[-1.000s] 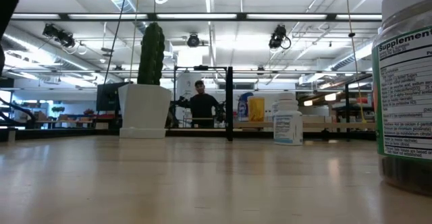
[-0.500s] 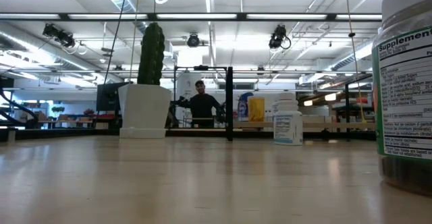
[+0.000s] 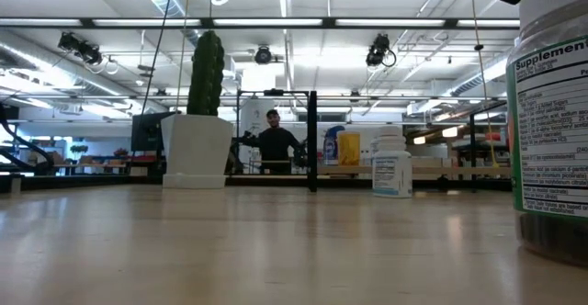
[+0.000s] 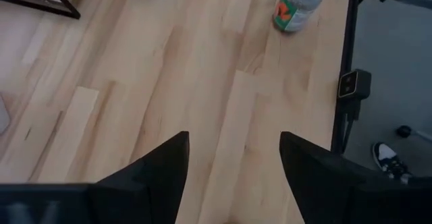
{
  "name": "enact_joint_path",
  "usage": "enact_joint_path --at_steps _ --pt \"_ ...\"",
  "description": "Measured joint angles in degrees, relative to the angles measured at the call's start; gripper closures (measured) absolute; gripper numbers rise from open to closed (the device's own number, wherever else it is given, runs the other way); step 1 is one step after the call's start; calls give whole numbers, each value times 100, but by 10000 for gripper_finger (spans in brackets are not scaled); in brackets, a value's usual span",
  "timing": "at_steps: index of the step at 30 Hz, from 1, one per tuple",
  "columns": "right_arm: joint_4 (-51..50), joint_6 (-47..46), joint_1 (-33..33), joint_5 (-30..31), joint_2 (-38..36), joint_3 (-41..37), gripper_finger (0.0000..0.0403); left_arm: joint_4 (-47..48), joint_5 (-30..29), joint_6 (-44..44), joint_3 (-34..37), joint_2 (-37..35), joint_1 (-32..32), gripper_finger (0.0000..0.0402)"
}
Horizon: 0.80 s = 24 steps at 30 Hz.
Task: Pick and place medicine bottles onto shelf by color
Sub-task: Put the green pill bottle on the shelf
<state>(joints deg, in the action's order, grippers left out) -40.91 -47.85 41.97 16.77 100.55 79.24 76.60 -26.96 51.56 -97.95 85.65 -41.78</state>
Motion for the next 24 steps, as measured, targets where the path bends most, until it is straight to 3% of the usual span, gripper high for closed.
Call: enact_joint_path --at_steps 4,13,24 --pt "17 104 94 -180 114 0 81 2 -157 120 0 2 -25 168" --pt "-138 63 115 189 190 9 81 -42 -276 185 0 7 -32 168" --pt "-178 -291 82 90 181 146 81 -55 -282 214 -2 7 -93 170"
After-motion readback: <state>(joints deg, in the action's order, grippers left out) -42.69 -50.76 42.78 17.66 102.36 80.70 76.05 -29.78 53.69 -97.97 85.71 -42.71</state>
